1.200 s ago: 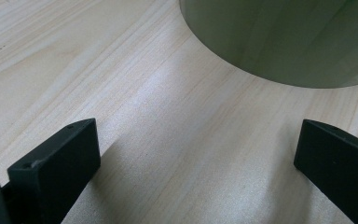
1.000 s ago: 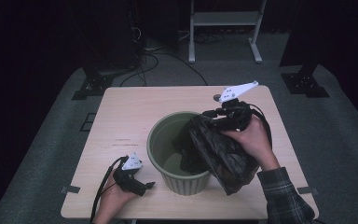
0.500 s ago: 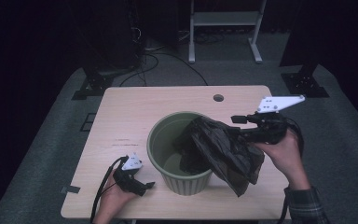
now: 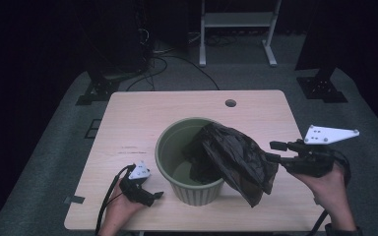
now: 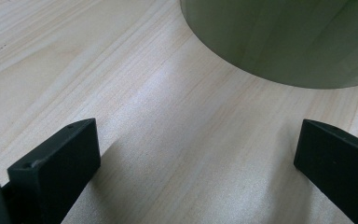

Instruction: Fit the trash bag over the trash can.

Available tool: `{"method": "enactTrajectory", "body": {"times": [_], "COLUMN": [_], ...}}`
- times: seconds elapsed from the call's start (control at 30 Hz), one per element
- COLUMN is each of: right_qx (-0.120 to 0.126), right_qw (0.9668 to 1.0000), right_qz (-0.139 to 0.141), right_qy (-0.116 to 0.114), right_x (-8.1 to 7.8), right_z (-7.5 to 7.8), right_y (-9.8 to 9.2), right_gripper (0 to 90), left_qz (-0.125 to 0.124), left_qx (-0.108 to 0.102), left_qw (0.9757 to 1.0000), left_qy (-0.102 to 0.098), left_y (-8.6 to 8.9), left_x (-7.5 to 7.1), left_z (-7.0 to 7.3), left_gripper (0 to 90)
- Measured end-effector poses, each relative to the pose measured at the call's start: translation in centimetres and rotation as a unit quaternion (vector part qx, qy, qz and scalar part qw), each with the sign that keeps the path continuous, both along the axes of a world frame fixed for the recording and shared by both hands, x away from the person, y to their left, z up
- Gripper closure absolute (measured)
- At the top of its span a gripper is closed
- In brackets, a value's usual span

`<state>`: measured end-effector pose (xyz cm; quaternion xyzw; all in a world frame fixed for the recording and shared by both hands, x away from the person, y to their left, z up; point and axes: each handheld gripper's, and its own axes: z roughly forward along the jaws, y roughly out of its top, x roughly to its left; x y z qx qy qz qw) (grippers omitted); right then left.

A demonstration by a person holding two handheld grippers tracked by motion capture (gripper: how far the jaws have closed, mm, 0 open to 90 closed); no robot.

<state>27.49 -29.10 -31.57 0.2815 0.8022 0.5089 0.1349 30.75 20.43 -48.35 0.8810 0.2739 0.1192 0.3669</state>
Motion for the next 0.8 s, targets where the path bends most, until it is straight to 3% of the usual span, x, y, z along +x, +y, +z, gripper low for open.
{"method": "enactTrajectory", "body": {"times": [0.43,0.7,0.8], "right_qx": [0.015,0.014,0.012], "right_qw": [0.9998,0.9998,0.9995], "right_qz": [-0.003,0.009,0.023], "right_qy": [0.008,0.010,0.019], "right_x": [-4.1,-4.4,-3.9], "right_z": [-2.3,-3.1,-3.4], "right_y": [-1.6,-0.9,-0.1], "right_gripper": [50.6,46.8,57.3], "left_qz": [0.001,0.001,0.001], "left_qx": [0.001,0.001,0.000], "left_qw": [1.0000,1.0000,1.0000], "left_qy": [0.000,0.000,0.000], "left_y": [0.0,0.0,0.0], "left_x": [0.0,0.0,0.0], "left_z": [0.0,0.0,0.0], "left_gripper": [0.0,0.0,0.0]}}
